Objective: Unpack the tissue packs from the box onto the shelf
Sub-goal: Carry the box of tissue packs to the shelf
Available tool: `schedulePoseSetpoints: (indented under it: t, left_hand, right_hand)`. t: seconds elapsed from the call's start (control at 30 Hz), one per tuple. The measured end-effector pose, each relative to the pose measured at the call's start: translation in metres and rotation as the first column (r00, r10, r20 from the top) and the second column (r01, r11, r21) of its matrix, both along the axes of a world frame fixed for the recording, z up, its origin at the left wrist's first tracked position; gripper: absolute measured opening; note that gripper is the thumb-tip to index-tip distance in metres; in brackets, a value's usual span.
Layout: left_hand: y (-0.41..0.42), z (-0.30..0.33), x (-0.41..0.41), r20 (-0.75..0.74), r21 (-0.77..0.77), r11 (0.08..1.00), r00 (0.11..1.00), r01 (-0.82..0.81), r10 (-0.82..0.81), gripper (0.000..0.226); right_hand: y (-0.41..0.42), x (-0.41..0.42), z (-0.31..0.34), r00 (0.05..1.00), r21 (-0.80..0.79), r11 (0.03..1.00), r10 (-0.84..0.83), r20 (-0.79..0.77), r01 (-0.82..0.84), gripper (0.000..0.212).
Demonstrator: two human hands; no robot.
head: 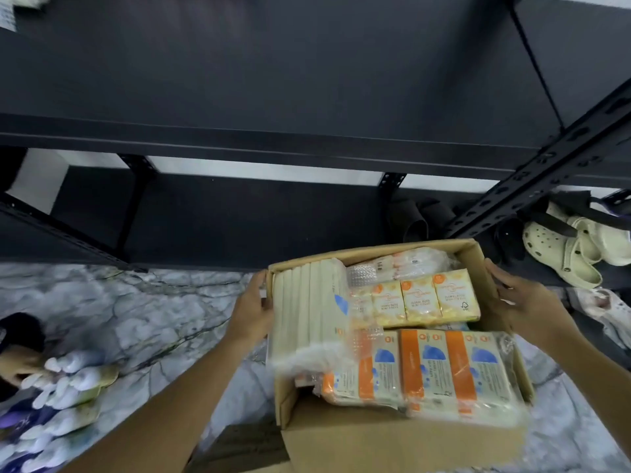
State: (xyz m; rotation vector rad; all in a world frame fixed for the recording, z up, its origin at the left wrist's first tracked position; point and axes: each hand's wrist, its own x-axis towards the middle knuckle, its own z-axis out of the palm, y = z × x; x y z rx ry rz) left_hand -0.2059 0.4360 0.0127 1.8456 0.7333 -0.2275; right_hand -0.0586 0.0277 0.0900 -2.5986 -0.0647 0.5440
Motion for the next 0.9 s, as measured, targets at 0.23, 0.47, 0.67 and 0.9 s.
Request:
schedulePoseSetpoints:
  t: [0.23, 0.47, 0.67, 0.9]
  left_hand:
    - [0.047, -0.011, 0.006, -0.027, 0.093, 0.993, 0.998, 0.066, -0.063, 0.053]
    - [0.104, -0.024, -0.018, -0.088, 0.160, 0.986, 0.996, 0.047, -0.033, 0.052]
    - [0.157, -0.037, -0.031, -0.112, 0.201, 0.979, 0.994, 0.032, -0.010, 0.049]
    - [0.214, -0.070, -0.041, -0.173, 0.250, 0.968, 0.985, 0.033, 0.011, 0.054]
  right_hand:
    - [0.034, -0.014, -0.032, 0.997, 0.045, 0.997, -0.057, -0.060, 0.060, 0.070]
    - [0.099, -0.026, -0.067, 0.996, 0.080, 0.995, -0.046, -0.071, 0.052, 0.068]
    - [0.152, -0.036, -0.106, 0.991, 0.132, 0.990, -0.032, -0.130, 0.049, 0.071]
    - [0.206, -0.053, -0.147, 0.986, 0.162, 0.984, -0.054, -0.155, 0.079, 0.066]
